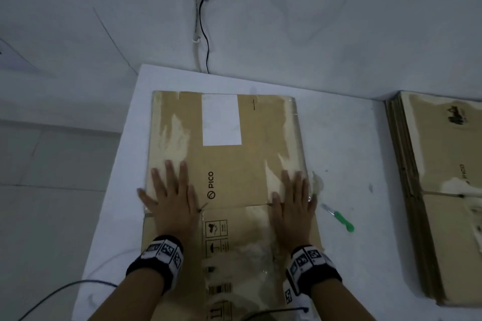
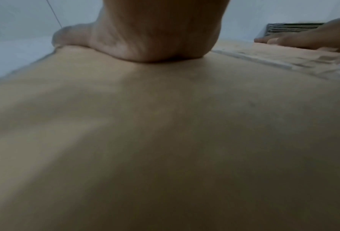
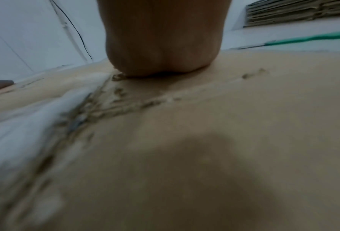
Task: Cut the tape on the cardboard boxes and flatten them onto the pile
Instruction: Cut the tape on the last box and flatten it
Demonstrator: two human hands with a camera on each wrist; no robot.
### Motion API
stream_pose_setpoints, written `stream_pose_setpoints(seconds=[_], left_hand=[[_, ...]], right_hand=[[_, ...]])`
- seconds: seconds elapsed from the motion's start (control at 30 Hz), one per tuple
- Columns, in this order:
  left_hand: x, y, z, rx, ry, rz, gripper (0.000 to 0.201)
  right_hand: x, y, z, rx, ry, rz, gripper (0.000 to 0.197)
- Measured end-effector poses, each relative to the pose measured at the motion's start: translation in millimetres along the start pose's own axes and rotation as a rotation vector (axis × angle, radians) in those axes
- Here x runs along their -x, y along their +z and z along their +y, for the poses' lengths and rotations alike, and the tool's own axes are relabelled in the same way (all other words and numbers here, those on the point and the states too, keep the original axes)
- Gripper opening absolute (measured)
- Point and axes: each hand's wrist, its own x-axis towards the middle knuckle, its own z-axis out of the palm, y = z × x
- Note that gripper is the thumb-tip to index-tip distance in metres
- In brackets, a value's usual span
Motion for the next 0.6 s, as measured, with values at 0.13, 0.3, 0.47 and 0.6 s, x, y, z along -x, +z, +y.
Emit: stream_pose_setpoints(seconds=[0.13, 0.3, 0.47, 0.6], left_hand=[[2.1, -0.4, -4.9, 0.072, -0.016, -0.006, 0.058], [8.1, -23.0, 5.2, 0.309, -0.45, 0.066, 0.081], [-0.1, -59.2, 1.1, 0.461, -0.65, -0.038, 0.097], [-4.6, -62.7, -28.7, 0.564, -0.501, -0.204, 0.099]], right_hand=[[0.8, 0.0, 7.6, -0.06, -0.023, -0.044, 0.061], [2.8, -24.1, 6.2, -0.504, 0.268, 0.068, 0.076], [1.5, -39.7, 15.0, -0.471, 0.394, 0.011, 0.071], [1.6, -50.9, 24.0, -0.654, 0.424, -0.044, 0.061]])
